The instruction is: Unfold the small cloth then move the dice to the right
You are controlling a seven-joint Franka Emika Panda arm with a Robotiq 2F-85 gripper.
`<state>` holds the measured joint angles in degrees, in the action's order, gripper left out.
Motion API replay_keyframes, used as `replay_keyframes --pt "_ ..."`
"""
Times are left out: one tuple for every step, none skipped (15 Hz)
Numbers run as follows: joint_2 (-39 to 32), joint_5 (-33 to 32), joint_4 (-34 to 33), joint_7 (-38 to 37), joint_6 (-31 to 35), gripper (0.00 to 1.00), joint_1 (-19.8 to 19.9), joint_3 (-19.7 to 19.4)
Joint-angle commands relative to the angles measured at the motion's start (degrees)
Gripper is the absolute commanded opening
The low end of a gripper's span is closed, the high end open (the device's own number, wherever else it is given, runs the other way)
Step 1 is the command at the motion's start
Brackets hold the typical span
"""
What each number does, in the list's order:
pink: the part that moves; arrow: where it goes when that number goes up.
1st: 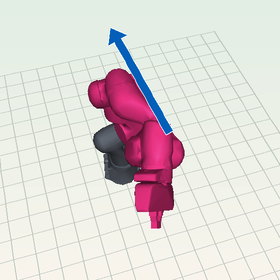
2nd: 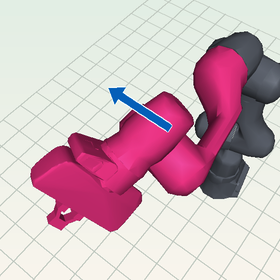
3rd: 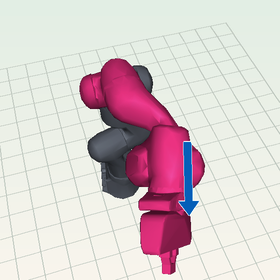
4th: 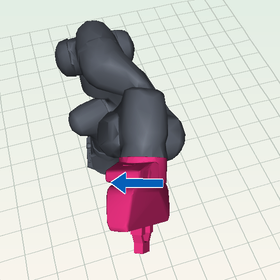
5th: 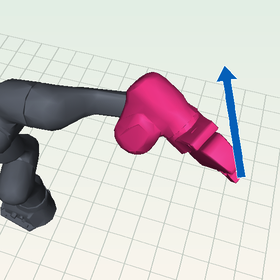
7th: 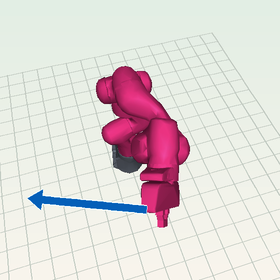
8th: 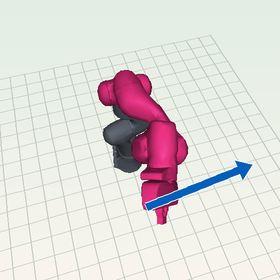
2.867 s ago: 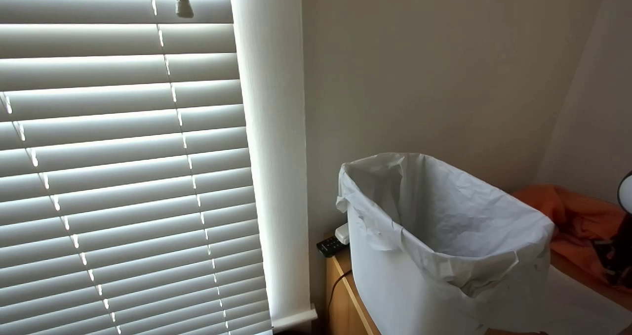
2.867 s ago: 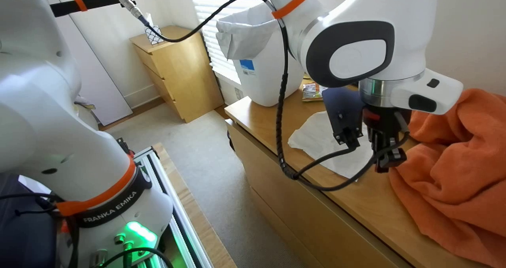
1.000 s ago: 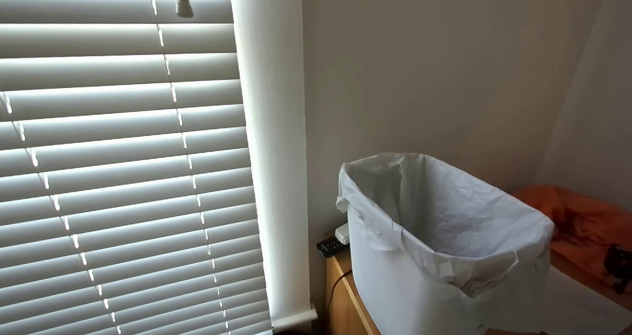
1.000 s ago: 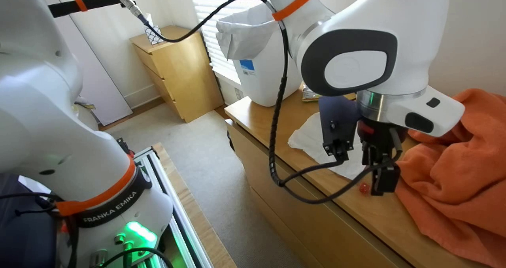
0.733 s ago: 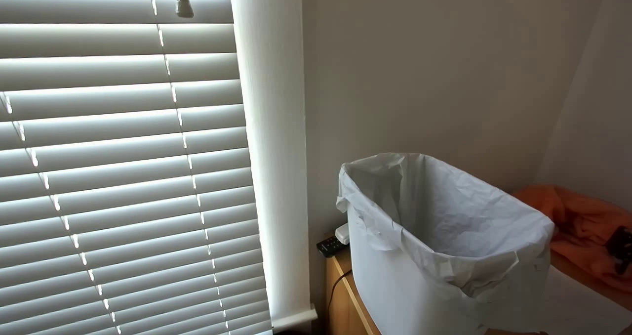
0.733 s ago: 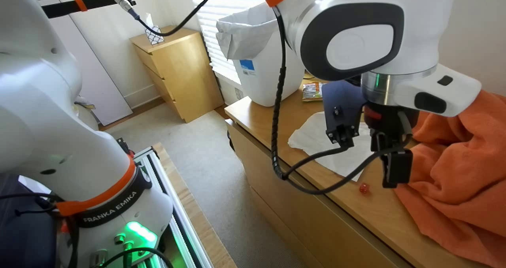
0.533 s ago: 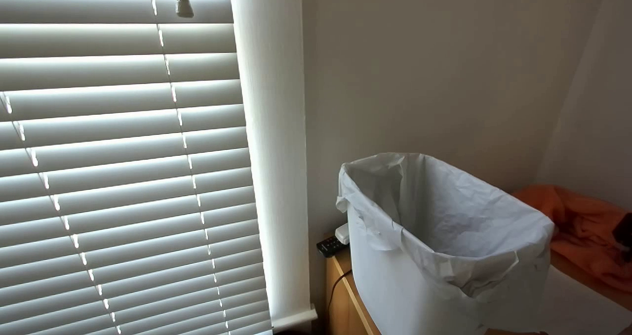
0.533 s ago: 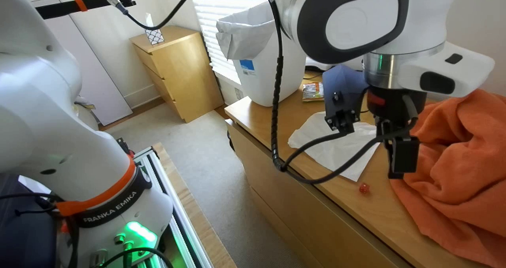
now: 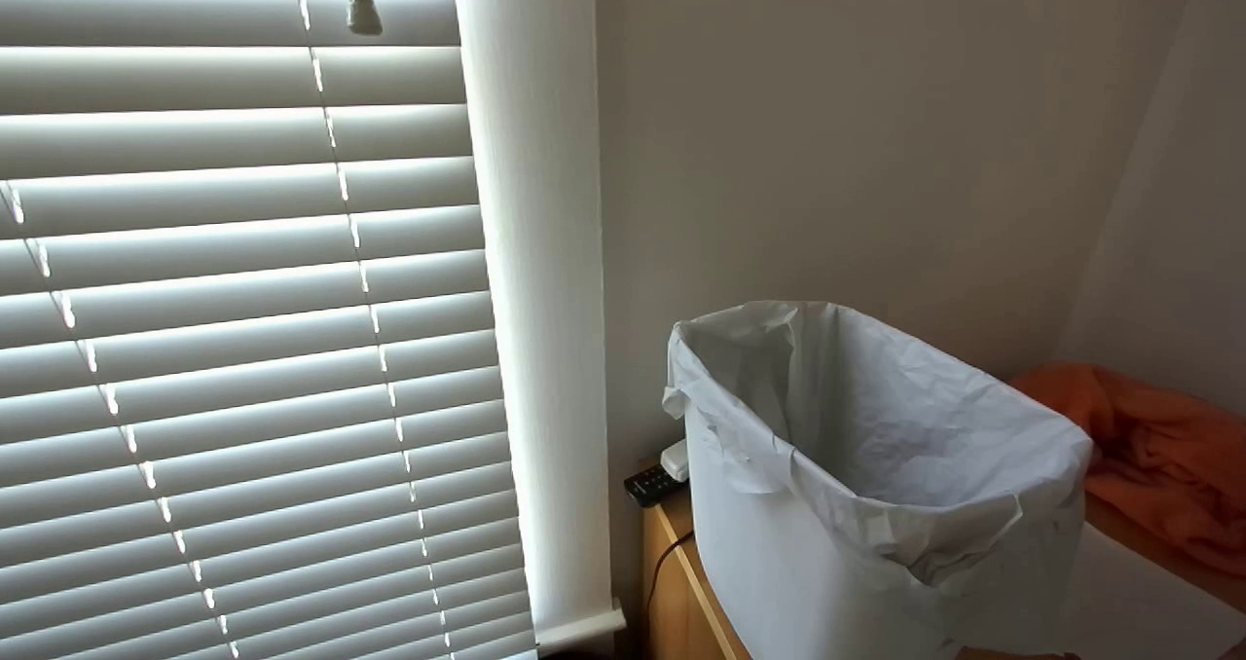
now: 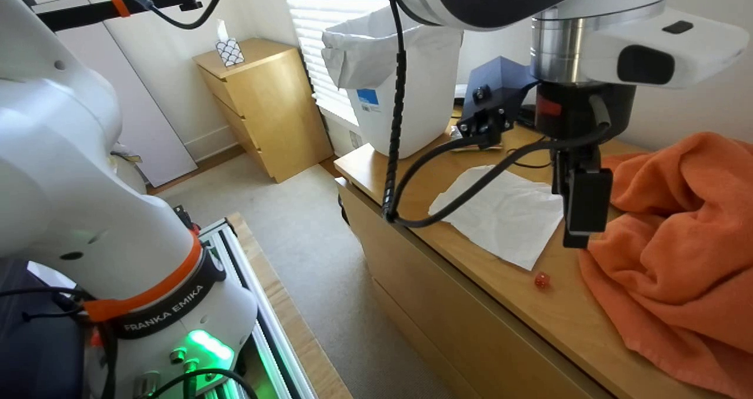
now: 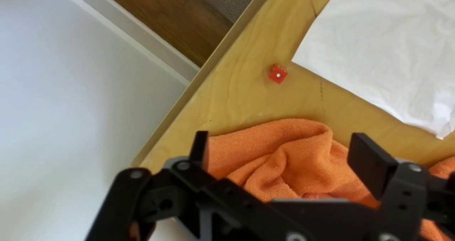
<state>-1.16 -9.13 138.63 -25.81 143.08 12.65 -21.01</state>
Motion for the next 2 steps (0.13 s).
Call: replay_keyframes --pt "0.3 0.0 0.0 0.0 -0.2 1.0 1.5 1.4" --pt "0.3 0.0 0.1 0.0 -0.3 1.0 1.5 1.4"
